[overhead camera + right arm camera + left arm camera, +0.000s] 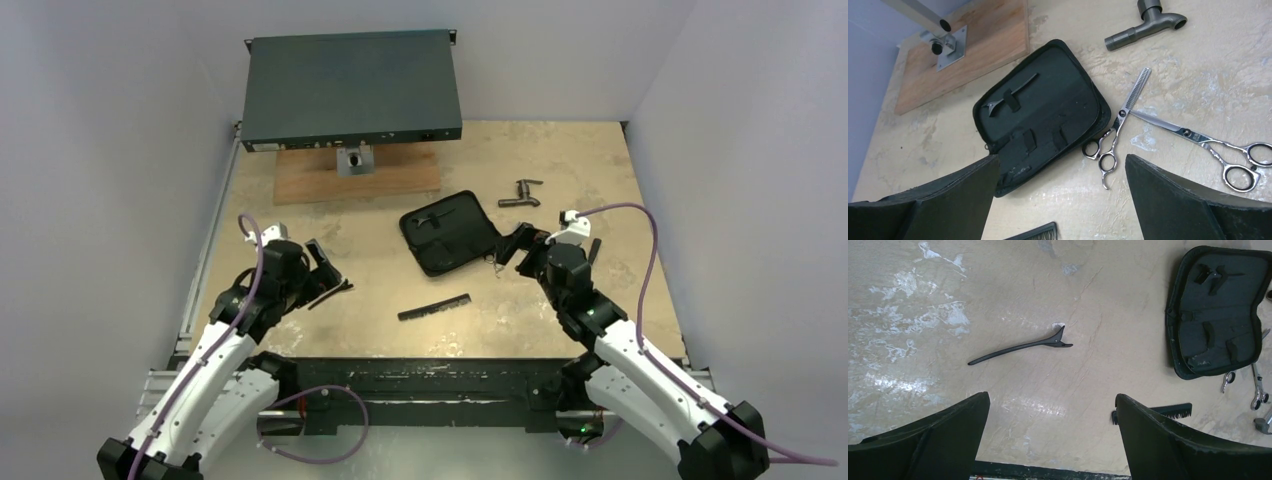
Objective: Sort the hair-cutting tools
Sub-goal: Pick up the hairdressing tool bag at the center of the board.
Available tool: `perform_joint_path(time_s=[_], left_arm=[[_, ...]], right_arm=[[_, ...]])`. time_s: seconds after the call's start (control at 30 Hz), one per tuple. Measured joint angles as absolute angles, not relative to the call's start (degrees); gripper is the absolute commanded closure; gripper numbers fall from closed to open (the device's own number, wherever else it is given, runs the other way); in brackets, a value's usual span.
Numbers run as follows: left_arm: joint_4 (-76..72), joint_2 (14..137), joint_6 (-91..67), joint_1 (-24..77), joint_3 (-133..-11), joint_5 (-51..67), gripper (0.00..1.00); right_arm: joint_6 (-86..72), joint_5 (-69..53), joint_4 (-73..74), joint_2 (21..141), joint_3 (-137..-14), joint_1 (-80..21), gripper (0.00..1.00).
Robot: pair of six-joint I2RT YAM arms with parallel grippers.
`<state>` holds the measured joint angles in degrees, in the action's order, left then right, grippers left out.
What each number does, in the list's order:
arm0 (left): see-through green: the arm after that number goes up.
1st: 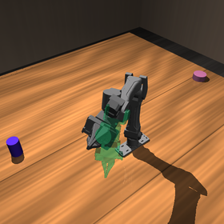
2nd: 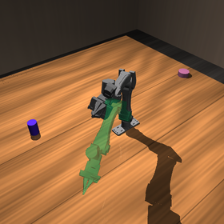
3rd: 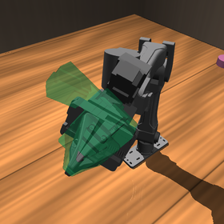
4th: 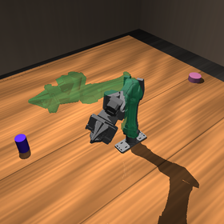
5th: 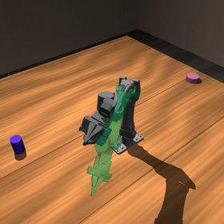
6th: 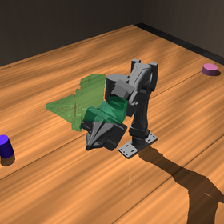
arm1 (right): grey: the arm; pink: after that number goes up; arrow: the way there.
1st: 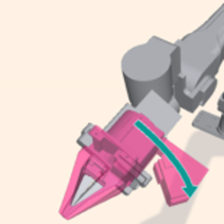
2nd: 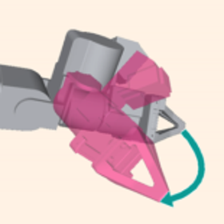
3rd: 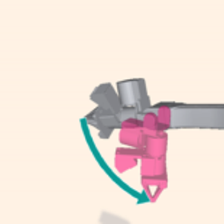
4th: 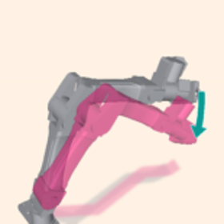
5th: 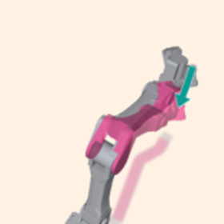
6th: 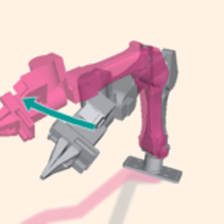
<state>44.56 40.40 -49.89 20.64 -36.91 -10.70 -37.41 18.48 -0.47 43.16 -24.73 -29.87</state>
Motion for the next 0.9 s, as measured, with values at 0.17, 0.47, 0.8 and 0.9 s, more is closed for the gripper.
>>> perform_joint_path(time_s=[0.17,0.47,0.8,0.9], left_arm=[[44.8,38.5,-49.9,20.6,-36.8,-10.7,0.01],[44.2,37.5,-50.1,20.6,-35.9,-10.6,0.0],[44.2,30.0,-51.4,20.6,-32.2,-11.0,0.03],[44.1,30.2,-51.4,20.6,-31.9,-10.9,0.04]], right_arm=[[-35.0,18.2,-0.2,42.9,-24.7,-29.9,0.01],[-33.4,14.1,-0.3,42.7,-24.8,-29.9,0.01],[-35.0,10.7,-2.9,43.3,-24.7,-29.9,0.02],[-37.0,9.2,-6.0,46.1,-24.7,-29.9,0.03]])
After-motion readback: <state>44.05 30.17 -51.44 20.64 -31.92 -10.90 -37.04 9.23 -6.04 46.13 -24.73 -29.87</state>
